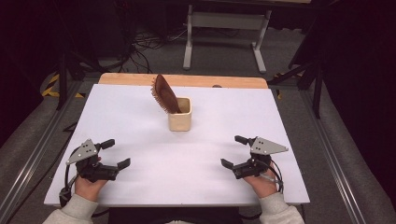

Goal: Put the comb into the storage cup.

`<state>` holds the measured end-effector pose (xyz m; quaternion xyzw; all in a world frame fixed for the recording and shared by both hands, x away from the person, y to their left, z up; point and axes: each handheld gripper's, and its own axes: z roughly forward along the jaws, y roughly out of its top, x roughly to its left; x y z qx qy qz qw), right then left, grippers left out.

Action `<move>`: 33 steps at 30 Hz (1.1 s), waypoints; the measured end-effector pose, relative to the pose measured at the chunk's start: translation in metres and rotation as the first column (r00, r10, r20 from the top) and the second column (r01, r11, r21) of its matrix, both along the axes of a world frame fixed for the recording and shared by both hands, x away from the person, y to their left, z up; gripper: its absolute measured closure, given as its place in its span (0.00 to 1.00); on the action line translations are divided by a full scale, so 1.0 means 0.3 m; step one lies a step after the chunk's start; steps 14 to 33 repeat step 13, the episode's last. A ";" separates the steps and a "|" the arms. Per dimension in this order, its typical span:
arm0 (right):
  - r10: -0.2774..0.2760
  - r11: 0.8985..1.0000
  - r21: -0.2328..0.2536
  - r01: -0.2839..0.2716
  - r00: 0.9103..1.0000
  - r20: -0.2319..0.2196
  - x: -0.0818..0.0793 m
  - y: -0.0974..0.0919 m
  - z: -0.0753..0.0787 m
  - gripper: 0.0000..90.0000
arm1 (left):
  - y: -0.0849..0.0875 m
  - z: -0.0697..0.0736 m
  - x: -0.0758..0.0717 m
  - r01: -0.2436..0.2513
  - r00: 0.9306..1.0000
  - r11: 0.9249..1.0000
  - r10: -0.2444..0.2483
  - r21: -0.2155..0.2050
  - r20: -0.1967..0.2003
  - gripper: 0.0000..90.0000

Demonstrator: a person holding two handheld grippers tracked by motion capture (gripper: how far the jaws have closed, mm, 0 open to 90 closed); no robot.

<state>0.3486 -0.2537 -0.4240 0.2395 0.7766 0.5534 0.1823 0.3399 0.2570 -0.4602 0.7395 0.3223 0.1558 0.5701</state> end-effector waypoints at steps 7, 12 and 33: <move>-0.006 1.000 -0.013 0.006 1.000 0.009 0.000 0.004 -0.007 0.01 | 0.000 0.010 -0.013 -0.039 0.999 0.999 0.037 0.028 0.039 0.01; -0.012 1.000 -0.007 0.012 1.000 0.006 0.002 0.001 -0.007 0.01 | 0.013 0.022 -0.012 -0.042 0.999 0.999 0.042 -0.013 0.017 0.00; -0.012 1.000 -0.006 0.012 1.000 0.005 0.002 0.001 -0.007 0.01 | 0.023 0.027 -0.010 -0.050 0.999 0.998 0.050 -0.039 -0.001 0.00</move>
